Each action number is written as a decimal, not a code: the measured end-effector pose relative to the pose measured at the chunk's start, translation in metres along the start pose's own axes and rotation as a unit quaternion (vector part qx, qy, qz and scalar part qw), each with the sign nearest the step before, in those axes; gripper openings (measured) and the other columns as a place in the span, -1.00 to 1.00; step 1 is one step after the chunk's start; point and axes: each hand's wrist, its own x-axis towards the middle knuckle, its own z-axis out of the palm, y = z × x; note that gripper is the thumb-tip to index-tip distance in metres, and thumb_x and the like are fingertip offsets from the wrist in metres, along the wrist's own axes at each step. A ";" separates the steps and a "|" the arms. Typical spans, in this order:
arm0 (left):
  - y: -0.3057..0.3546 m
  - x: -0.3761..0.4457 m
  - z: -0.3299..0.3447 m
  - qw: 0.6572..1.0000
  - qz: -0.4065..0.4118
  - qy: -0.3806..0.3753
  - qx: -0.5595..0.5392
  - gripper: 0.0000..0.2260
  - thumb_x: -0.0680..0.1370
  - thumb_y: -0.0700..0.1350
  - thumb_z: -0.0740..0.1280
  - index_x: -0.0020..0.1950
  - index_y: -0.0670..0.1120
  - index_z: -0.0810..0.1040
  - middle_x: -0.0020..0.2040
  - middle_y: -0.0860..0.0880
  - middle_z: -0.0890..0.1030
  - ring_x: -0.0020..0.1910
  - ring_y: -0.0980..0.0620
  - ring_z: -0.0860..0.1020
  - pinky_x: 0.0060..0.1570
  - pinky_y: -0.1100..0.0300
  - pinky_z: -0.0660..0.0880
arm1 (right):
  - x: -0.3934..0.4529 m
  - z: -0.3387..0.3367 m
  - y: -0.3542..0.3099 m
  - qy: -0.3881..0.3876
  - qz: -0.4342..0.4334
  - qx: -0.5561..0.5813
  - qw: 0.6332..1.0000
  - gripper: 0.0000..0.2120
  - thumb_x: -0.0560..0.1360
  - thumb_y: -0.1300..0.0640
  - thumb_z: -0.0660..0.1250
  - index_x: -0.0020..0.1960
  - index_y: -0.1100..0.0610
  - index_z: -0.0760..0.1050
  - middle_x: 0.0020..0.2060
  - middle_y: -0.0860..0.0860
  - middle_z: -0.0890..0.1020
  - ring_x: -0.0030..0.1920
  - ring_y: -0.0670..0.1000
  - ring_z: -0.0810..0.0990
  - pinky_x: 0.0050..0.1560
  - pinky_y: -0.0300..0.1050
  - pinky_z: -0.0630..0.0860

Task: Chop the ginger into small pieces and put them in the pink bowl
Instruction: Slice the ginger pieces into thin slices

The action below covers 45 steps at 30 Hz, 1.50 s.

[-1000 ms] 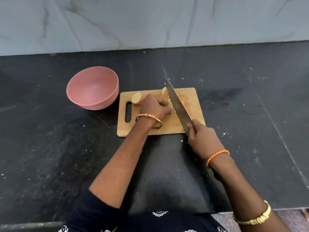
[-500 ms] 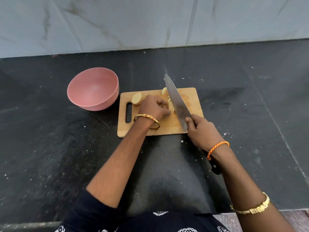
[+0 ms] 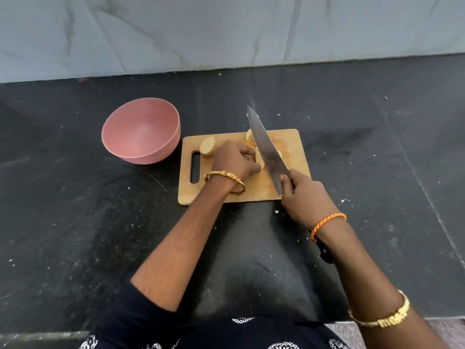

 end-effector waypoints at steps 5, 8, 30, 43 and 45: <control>0.005 -0.001 0.001 0.999 0.004 0.014 0.031 -0.74 0.34 -0.22 0.51 0.00 -0.19 0.65 -0.05 -0.08 0.67 -0.14 0.07 0.56 -0.14 0.25 0.48 | -0.001 0.005 -0.002 0.007 0.001 -0.015 1.000 -0.78 0.63 0.05 0.03 -0.05 0.16 0.36 -0.25 0.16 0.48 -0.18 0.19 0.46 -0.18 -0.08 0.37; 0.006 0.000 0.001 0.999 0.007 0.016 0.045 -0.79 0.35 -0.21 0.50 -0.03 -0.19 0.66 -0.06 -0.08 0.68 -0.21 0.11 0.52 -0.21 0.30 0.41 | 0.000 0.008 -0.004 0.013 -0.002 -0.023 1.000 -0.74 0.63 0.04 0.03 0.04 0.19 0.40 -0.18 0.20 0.54 -0.14 0.22 0.53 -0.13 -0.01 0.48; 0.001 -0.003 0.005 0.998 0.021 0.045 0.040 -0.80 0.34 -0.22 0.49 -0.05 -0.20 0.67 -0.08 -0.08 0.68 -0.14 0.08 0.55 -0.15 0.28 0.40 | -0.011 0.005 -0.013 -0.042 0.038 -0.058 0.997 -0.84 0.63 0.07 0.04 -0.04 0.13 0.29 -0.26 0.09 0.43 -0.15 0.17 0.49 -0.13 -0.05 0.45; -0.006 0.002 -0.001 1.000 -0.012 0.017 -0.016 -0.73 0.32 -0.20 0.52 -0.01 -0.19 0.64 -0.07 -0.11 0.68 -0.10 0.02 0.61 -0.04 0.17 0.55 | -0.052 -0.009 0.004 -0.097 0.067 -0.125 0.985 -0.86 0.64 0.04 0.00 -0.04 0.06 0.26 -0.27 0.07 0.43 -0.22 0.12 0.47 -0.17 -0.05 0.44; -0.007 0.002 -0.002 1.000 -0.026 0.012 -0.001 -0.69 0.31 -0.18 0.53 0.01 -0.15 0.55 -0.05 -0.11 0.64 -0.05 -0.04 0.60 -0.04 0.13 0.55 | -0.062 -0.019 0.012 -0.117 0.079 -0.132 0.981 -0.85 0.63 0.03 0.02 -0.07 0.02 0.28 -0.25 0.07 0.47 -0.20 0.11 0.51 -0.14 -0.04 0.48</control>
